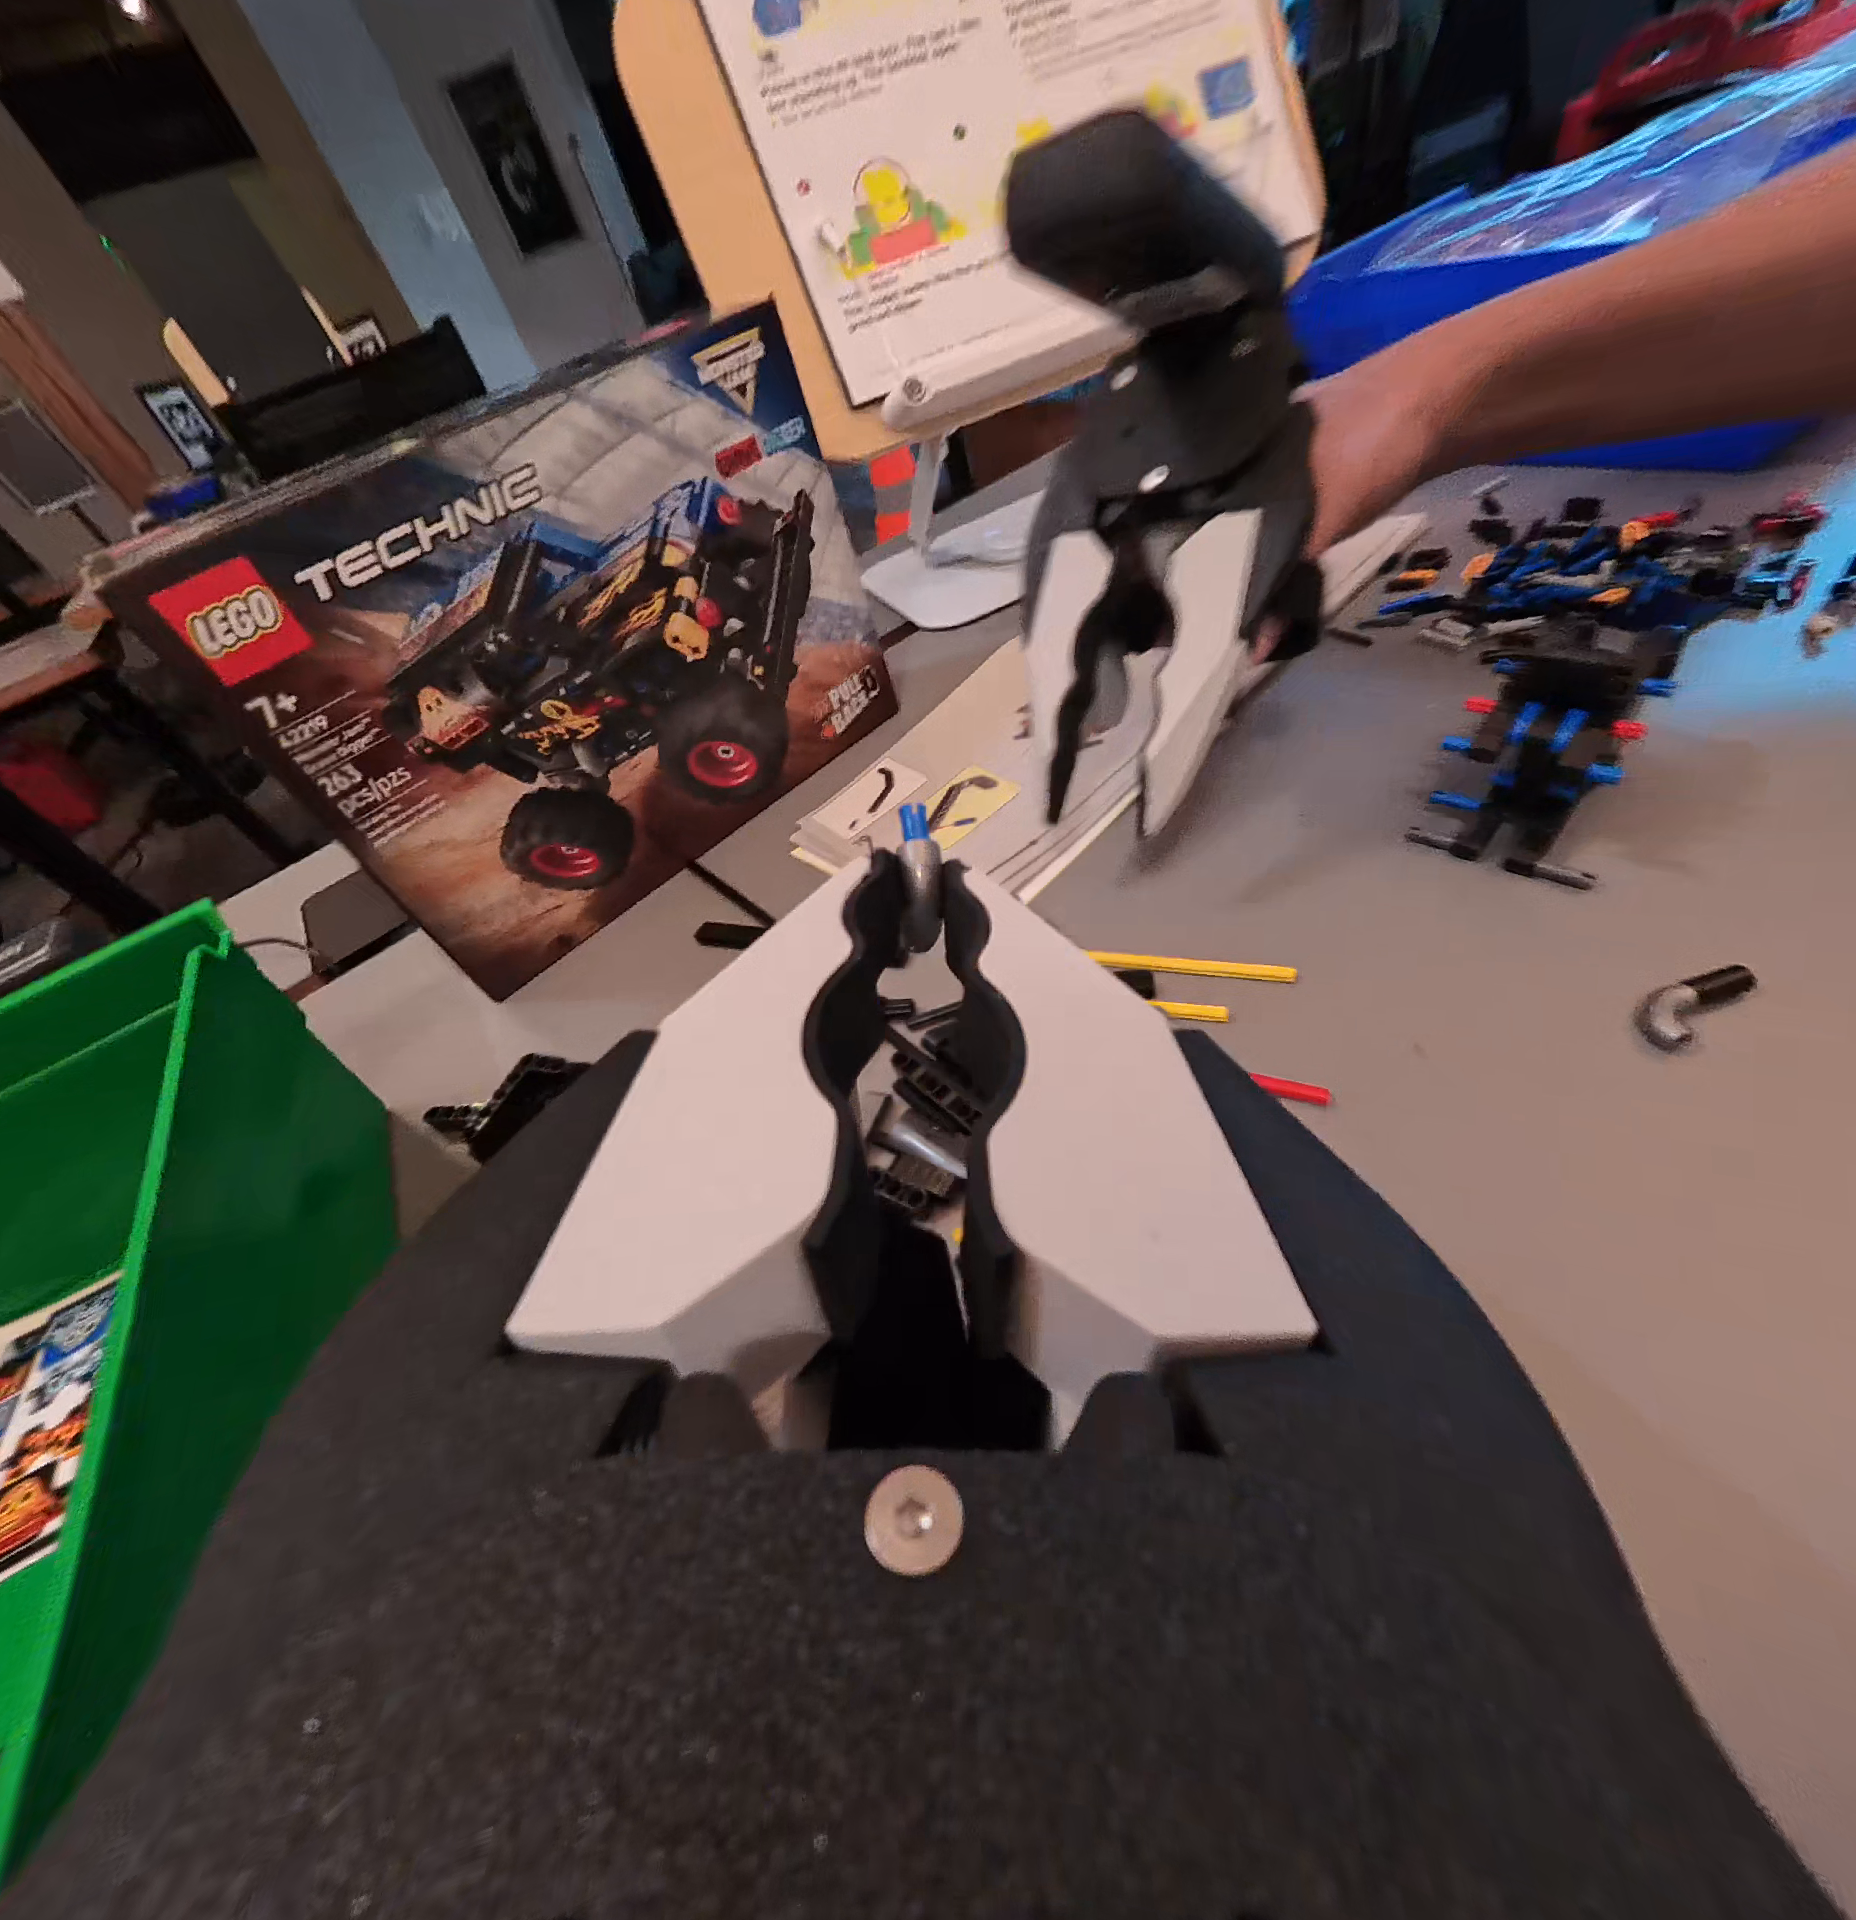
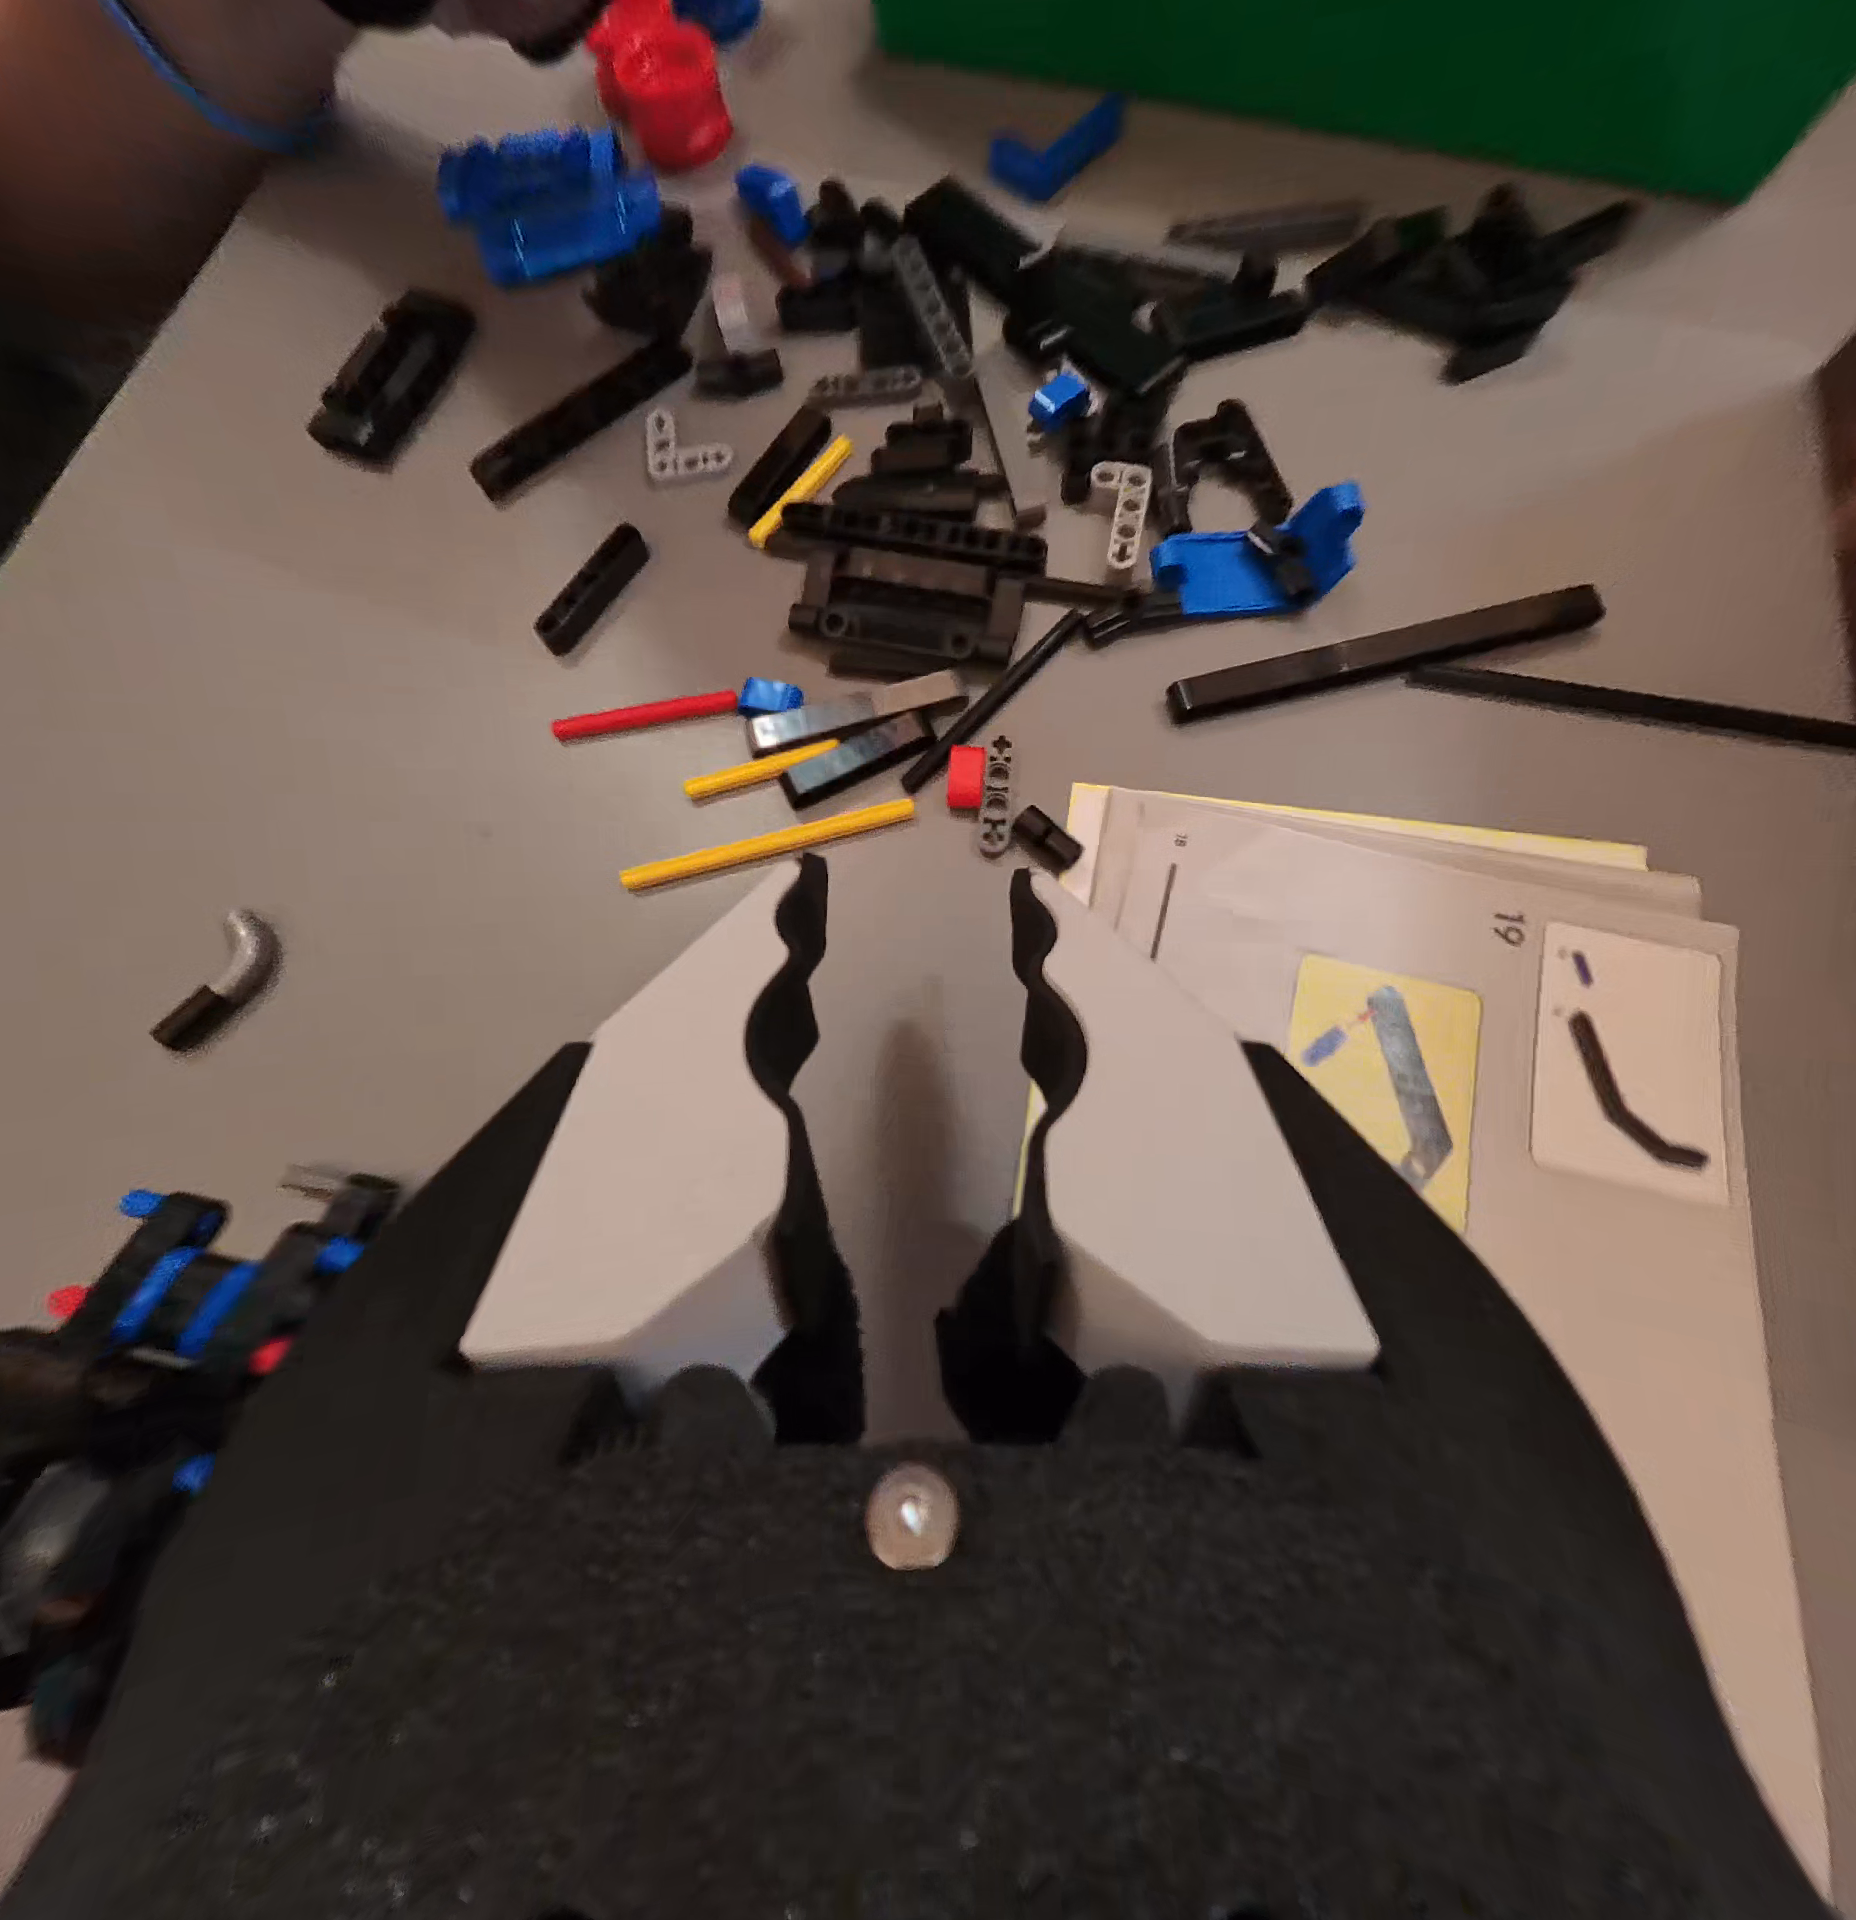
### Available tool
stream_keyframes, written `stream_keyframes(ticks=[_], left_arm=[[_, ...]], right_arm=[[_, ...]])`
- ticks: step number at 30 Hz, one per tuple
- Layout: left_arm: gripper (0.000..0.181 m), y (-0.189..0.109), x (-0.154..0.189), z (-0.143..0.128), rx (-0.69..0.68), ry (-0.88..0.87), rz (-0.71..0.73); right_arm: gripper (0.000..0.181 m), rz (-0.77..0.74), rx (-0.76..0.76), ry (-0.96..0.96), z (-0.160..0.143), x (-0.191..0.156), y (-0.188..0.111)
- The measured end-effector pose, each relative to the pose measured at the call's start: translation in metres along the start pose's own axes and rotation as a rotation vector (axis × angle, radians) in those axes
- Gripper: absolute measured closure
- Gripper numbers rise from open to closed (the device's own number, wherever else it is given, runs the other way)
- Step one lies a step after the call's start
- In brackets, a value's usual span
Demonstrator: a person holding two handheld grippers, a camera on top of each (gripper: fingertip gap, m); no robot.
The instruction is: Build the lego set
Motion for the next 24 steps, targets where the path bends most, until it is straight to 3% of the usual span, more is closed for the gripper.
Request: stream_keyframes(ticks=[3, 8, 13, 24], left_arm=[[0.175, -0.007, 0.009, -0.003, 0.06, -0.001, -0.01], [0.175, -0.005, 0.021, -0.004, 0.045, 0.029, -0.061], [0.175, -0.004, 0.026, -0.005, 0.031, 0.054, -0.076], [0.175, 0.004, 0.039, -0.008, -0.017, 0.117, -0.116]], right_arm=[[0.147, 0.04, -0.022, -0.062, 0.008, 0.016, 0.01], [0.157, 0.115, -0.07, -0.223, 0.007, 0.036, 0.018], [0.158, 0.208, -0.072, -0.262, 0.008, 0.037, 0.029], [0.173, 0.231, -0.072, -0.368, 0.002, 0.035, 0.039]])
Point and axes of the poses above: each gripper's, where its closed fingertips meet, y out along the fingers, z out of its top, x = y × z across the jaws, the point moved 7 cm from there along -y, back along the fingers, and after that the axes turned 1 degree about z, right-handed, at the moved point
